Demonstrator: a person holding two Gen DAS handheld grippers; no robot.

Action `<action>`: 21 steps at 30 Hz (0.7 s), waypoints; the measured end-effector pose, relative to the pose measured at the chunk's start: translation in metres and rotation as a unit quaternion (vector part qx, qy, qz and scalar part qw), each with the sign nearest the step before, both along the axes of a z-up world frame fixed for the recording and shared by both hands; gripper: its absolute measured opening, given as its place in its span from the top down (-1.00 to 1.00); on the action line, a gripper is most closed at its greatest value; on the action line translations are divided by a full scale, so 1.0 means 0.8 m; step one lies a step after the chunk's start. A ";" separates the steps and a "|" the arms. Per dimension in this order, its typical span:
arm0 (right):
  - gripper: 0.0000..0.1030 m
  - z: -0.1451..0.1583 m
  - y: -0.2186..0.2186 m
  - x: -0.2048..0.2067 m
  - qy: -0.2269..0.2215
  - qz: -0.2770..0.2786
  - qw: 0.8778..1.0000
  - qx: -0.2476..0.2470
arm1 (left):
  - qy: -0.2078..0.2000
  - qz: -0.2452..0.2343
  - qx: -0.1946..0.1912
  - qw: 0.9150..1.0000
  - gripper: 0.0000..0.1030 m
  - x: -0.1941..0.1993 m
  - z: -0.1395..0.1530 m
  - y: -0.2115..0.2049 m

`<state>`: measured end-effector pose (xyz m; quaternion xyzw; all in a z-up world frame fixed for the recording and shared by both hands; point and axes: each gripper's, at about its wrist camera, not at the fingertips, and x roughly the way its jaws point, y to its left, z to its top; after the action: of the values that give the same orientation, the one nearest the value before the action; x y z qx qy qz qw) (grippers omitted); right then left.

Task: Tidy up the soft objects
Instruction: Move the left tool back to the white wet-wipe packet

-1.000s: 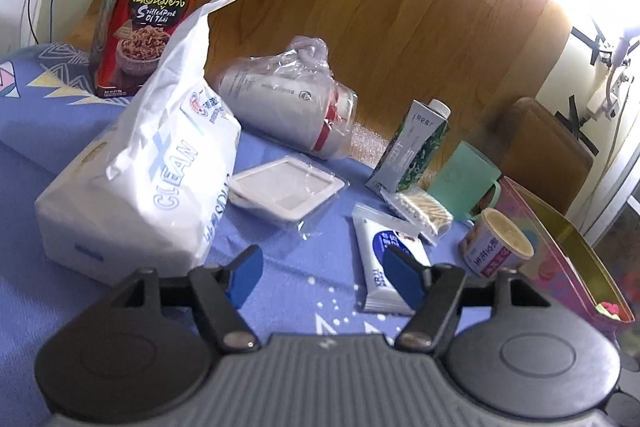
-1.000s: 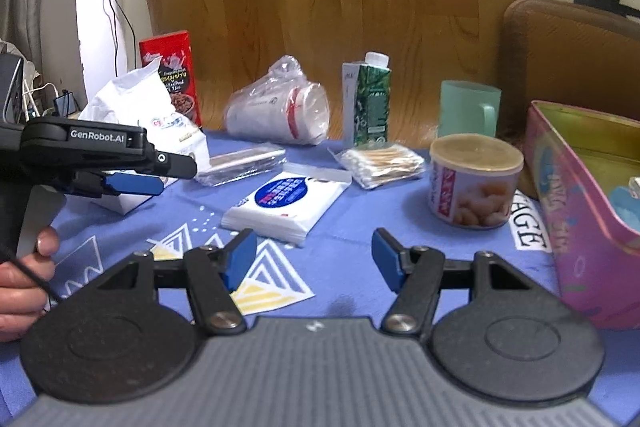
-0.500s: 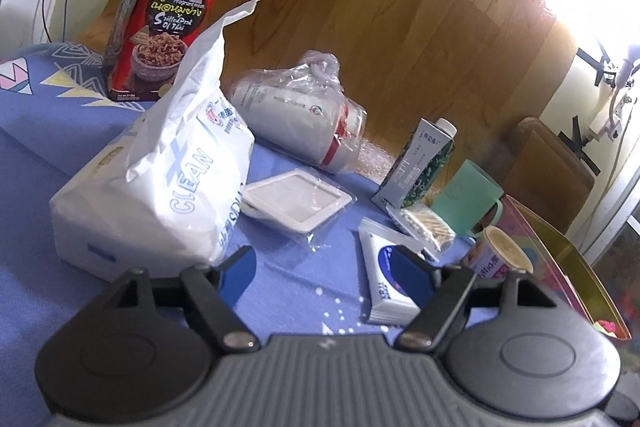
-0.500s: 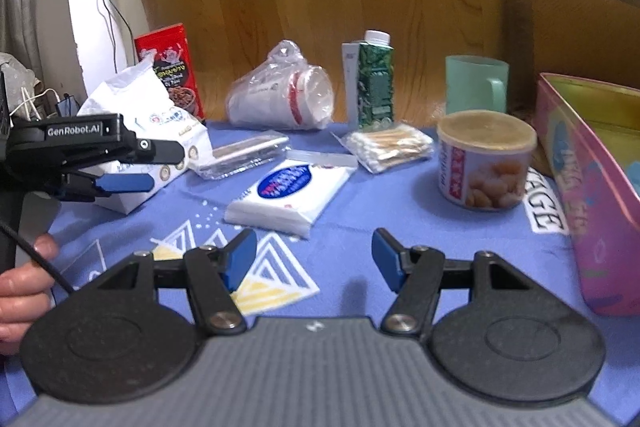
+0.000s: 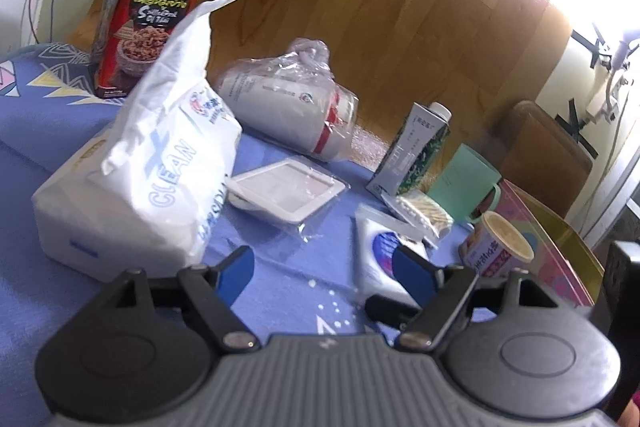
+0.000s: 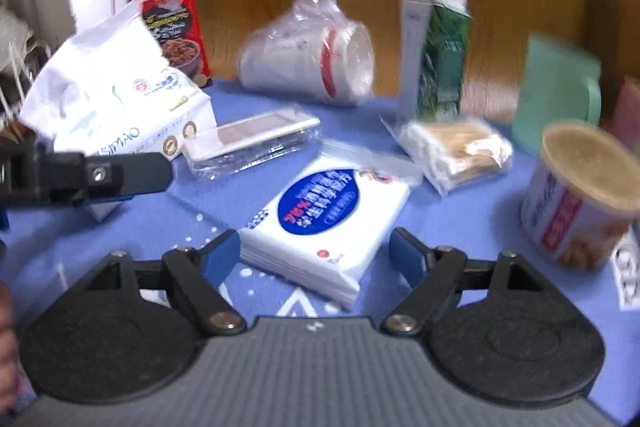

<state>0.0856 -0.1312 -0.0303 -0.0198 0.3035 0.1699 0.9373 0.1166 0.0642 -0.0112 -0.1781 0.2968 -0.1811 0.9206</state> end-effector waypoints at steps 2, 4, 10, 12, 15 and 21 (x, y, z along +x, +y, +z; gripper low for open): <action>0.20 0.002 -0.001 -0.006 -0.007 0.017 1.000 -0.001 | -0.003 -0.007 0.005 1.000 -0.52 -0.001 0.000 -0.003; 0.58 0.003 -0.007 -0.011 -0.007 0.020 1.000 0.004 | -0.004 -0.012 0.011 1.000 -0.52 -0.002 0.000 -0.007; 0.83 0.003 -0.028 -0.018 -0.007 0.018 1.000 0.017 | -0.004 -0.017 0.017 1.000 -0.56 -0.003 0.000 -0.011; 0.84 0.004 -0.030 -0.024 -0.007 0.017 1.000 0.017 | -0.002 -0.018 0.017 1.000 -0.56 -0.002 0.000 -0.011; 0.87 0.003 -0.036 -0.034 -0.004 0.021 1.000 0.020 | 0.000 -0.021 0.017 1.000 -0.56 -0.002 -0.001 -0.012; 0.95 0.004 -0.053 -0.078 -0.009 0.036 0.999 0.016 | 0.001 -0.034 0.022 0.999 -0.56 -0.001 -0.001 -0.017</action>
<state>0.0234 -0.1735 -0.0270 -0.0171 0.2914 0.2077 0.9336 0.1160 0.0508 -0.0118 -0.1481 0.3072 -0.2052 0.9174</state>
